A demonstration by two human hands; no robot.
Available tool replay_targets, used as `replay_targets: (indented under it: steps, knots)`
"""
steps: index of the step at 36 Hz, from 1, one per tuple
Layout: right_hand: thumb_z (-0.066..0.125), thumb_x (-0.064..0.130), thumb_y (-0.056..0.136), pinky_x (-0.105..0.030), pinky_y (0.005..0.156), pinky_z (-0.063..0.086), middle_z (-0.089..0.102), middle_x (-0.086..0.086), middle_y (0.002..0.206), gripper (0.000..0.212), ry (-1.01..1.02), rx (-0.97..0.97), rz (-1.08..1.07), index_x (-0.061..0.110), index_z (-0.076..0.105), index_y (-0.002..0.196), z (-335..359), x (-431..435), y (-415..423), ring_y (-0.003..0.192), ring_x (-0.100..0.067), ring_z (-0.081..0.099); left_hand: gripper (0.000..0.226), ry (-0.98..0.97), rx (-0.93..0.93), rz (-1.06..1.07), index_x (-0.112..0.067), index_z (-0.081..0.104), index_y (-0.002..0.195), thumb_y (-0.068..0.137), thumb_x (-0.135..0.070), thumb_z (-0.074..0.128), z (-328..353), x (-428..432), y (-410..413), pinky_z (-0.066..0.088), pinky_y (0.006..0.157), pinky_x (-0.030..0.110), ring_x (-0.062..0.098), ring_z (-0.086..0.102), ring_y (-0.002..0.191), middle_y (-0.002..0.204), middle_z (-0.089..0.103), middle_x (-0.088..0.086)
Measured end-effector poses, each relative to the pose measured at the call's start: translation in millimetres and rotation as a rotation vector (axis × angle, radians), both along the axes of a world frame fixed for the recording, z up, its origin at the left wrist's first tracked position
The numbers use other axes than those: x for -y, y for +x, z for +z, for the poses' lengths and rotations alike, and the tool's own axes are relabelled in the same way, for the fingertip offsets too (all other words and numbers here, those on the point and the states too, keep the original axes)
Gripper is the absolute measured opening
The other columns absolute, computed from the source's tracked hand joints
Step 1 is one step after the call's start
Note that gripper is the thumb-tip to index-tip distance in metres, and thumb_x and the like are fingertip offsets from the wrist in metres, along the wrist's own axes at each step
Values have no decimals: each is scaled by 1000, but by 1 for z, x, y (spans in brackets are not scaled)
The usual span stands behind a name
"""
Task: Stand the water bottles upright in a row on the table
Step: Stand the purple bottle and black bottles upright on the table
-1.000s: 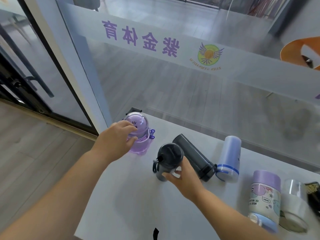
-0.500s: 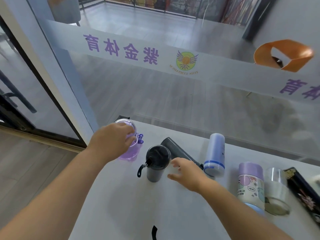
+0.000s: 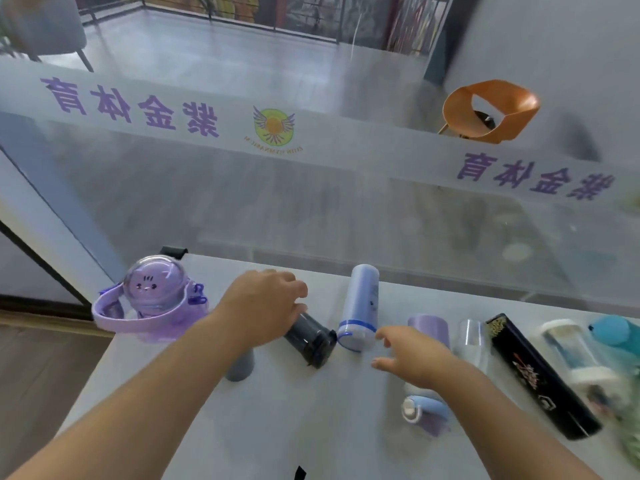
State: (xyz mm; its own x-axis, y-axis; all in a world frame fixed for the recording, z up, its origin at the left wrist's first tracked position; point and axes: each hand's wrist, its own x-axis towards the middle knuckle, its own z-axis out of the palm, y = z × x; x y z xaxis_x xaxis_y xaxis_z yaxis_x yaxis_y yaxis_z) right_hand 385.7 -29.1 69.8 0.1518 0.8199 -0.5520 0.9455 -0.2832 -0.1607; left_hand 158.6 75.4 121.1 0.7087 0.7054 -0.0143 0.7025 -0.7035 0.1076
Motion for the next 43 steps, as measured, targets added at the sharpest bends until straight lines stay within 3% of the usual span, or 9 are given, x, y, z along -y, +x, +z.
replay_targets:
  steps: [7, 15, 21, 26, 30, 34, 37, 40, 43]
  knots:
    - [54, 39, 94, -32, 100, 41, 51, 0, 138, 49, 98, 97, 101, 23, 43, 139, -14, -9, 46, 124, -21, 50, 33, -135, -185, 11, -24, 47, 124, 92, -20, 45, -64, 7, 47, 35, 77, 30, 23, 49, 114, 125, 52, -2]
    - [54, 18, 92, -39, 93, 44, 45, -3, 139, 51, 190, 161, 403, 19, 38, 141, -33, -42, 66, 122, -29, 43, 66, -263, -217, 72, -23, 29, 143, 83, -11, 57, -124, 10, 55, 33, 105, 36, 28, 18, 141, 152, 26, -3]
    - [55, -2, 85, -44, 93, 43, 34, -8, 150, 68, 223, 131, 660, 17, 34, 146, -51, -73, 60, 136, -36, 30, 92, -238, -281, 124, -30, 46, 124, 40, -23, 85, -142, 12, 59, 51, 89, 49, 40, 54, 118, 126, 59, 1]
    - [62, 9, 86, -44, 99, 35, 18, -4, 156, 77, 104, 229, 810, 27, 21, 149, -64, -83, 56, 142, -37, 15, 80, -231, -357, 186, -31, 13, 146, 82, -20, 60, -148, 20, 68, 8, 114, 58, 40, -1, 142, 156, 8, 3]
    - [69, 14, 81, -47, 98, 36, 15, -6, 156, 85, 112, 241, 798, 27, 18, 148, -78, -81, 53, 142, -42, 10, 95, -184, -338, 172, -26, 51, 125, 37, -29, 85, -154, 23, 61, 44, 89, 67, 45, 32, 124, 133, 54, 7]
    - [73, 19, 80, -51, 97, 38, 5, -7, 157, 94, 92, 288, 806, 29, 9, 149, -87, -78, 50, 142, -48, 0, 97, -7, -282, 158, -25, 50, 110, 19, -28, 83, -168, 26, 57, 54, 70, 60, 43, 41, 108, 114, 66, -2]
    - [75, 22, 75, -51, 88, 42, 18, -9, 154, 91, 118, 312, 822, 32, 20, 147, -89, -78, 50, 137, -53, 14, 91, 39, -231, 134, -25, 51, 111, 24, -29, 81, -167, 28, 54, 55, 70, 58, 43, 46, 106, 115, 62, -5]
    - [87, 31, 35, -48, 59, 51, 59, -8, 125, 92, 192, 404, 844, 33, 58, 122, -92, -77, 54, 106, -52, 56, 85, 60, -80, 112, -24, 49, 113, 34, -32, 79, -162, 28, 51, 56, 71, 58, 42, 39, 106, 120, 47, -6]
    - [85, 38, 24, -48, 56, 53, 66, -6, 112, 90, 306, 399, 859, 30, 64, 111, -101, -76, 60, 93, -48, 64, 82, 43, 52, 102, -22, 48, 115, 41, -37, 79, -150, 26, 50, 58, 76, 49, 35, 37, 107, 120, 52, -8]
